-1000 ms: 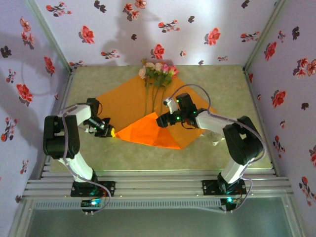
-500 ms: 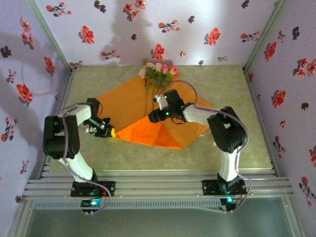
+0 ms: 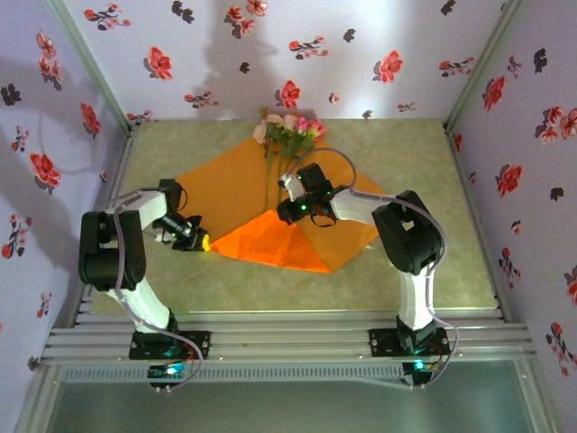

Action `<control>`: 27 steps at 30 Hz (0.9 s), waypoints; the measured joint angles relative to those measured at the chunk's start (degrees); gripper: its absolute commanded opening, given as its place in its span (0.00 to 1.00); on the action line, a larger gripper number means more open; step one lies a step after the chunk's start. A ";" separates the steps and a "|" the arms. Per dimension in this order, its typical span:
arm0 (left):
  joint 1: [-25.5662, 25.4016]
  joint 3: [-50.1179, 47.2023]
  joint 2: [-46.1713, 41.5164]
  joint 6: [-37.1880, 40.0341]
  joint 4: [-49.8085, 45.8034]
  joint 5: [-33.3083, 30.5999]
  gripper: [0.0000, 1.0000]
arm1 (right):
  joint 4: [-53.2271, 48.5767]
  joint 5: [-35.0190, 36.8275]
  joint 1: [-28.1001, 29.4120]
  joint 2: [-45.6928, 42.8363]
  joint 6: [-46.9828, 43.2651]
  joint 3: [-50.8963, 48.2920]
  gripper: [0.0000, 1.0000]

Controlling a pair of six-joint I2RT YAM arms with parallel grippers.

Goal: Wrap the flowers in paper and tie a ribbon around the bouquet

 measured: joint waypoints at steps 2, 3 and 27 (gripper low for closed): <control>-0.35 0.33 -2.14 0.83 -1.14 -1.51 0.50 | -1.79 0.28 0.00 -0.35 0.17 1.42 0.00; -0.63 0.63 -3.32 0.76 -1.73 -2.32 0.57 | -2.71 0.42 0.00 -0.35 0.22 2.51 0.00; -17.70 -18.75 -26.60 -13.07 26.38 -12.81 0.70 | -13.75 -1.38 -3.06 1.77 1.03 11.52 0.00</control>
